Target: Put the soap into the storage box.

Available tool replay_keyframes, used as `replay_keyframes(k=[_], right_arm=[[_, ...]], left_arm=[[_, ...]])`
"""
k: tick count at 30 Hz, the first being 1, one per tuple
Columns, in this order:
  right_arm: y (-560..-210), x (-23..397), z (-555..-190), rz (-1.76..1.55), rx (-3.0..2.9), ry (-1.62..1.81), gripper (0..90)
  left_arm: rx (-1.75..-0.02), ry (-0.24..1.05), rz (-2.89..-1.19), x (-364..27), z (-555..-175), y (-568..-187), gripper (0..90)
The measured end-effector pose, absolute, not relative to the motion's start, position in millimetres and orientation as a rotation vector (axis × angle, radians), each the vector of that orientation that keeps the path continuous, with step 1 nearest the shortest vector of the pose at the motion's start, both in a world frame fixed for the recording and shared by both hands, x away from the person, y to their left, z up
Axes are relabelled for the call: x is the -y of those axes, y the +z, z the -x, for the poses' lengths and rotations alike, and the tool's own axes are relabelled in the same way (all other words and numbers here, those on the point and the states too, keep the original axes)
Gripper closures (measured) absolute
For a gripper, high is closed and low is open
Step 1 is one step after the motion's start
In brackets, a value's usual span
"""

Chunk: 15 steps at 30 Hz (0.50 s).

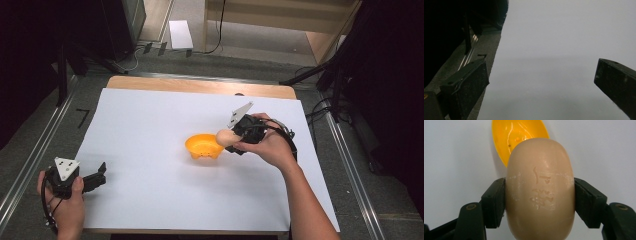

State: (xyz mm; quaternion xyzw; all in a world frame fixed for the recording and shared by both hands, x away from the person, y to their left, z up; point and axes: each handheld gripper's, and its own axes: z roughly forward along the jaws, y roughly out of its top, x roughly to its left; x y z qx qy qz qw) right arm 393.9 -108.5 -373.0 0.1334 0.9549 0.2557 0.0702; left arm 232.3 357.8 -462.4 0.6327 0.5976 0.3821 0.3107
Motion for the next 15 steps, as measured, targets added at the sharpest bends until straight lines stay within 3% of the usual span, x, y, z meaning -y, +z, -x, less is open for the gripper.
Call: replay_keyframes(k=[15], right_arm=[[-375.4,76.1,-398.8,-0.267,-2.899,0.768,33.4]], left_arm=[[-1.58,1.01,-1.666,-357.8,-232.1,-462.4,0.0]])
